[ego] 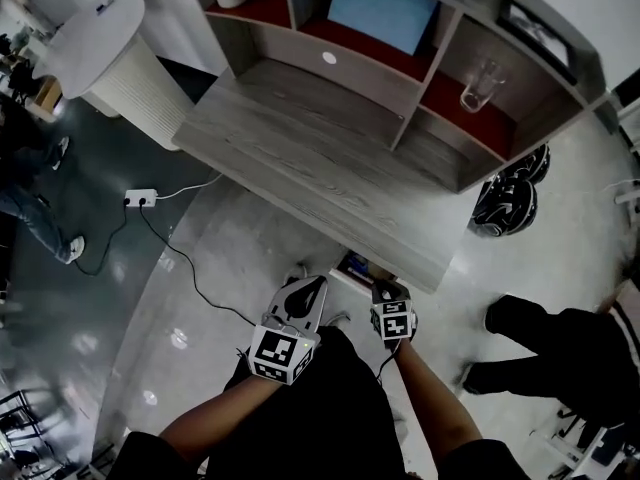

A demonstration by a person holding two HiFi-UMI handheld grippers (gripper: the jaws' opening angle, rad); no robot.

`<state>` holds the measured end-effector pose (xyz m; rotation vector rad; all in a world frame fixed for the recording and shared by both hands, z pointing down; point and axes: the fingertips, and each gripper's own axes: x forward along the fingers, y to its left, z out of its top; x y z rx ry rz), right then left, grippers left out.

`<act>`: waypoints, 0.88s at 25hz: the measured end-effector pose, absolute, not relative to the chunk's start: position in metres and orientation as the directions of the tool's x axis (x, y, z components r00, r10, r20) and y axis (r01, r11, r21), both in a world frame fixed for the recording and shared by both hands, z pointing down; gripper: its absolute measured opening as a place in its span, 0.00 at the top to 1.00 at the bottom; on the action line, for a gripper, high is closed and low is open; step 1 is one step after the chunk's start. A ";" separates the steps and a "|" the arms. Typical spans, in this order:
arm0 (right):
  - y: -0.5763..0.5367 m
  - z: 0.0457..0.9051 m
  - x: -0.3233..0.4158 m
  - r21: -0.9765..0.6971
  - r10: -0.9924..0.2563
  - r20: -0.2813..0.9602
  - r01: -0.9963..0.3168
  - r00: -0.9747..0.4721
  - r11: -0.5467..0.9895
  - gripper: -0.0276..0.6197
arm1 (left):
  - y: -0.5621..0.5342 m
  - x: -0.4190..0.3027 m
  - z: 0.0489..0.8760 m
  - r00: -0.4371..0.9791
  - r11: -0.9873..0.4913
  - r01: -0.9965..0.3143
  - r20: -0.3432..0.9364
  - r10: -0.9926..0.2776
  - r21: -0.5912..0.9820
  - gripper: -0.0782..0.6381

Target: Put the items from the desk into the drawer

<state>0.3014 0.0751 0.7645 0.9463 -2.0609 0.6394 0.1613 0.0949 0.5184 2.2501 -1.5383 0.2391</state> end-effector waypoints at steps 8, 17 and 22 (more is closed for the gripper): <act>0.053 0.678 0.291 -0.162 -0.511 0.727 -0.837 -0.459 0.522 0.88 | 0.085 0.161 0.500 0.413 -0.344 -0.906 0.337 -0.846 0.248 0.89; 0.030 0.572 0.280 -0.176 -0.662 0.578 -0.865 -0.477 0.470 0.92 | 0.061 0.168 0.483 0.493 -0.430 -0.867 0.302 -0.816 0.254 0.88; 0.020 0.509 0.272 -0.157 -0.755 0.458 -0.878 -0.470 0.452 0.93 | 0.036 0.175 0.461 0.529 -0.470 -0.844 0.254 -0.810 0.259 0.89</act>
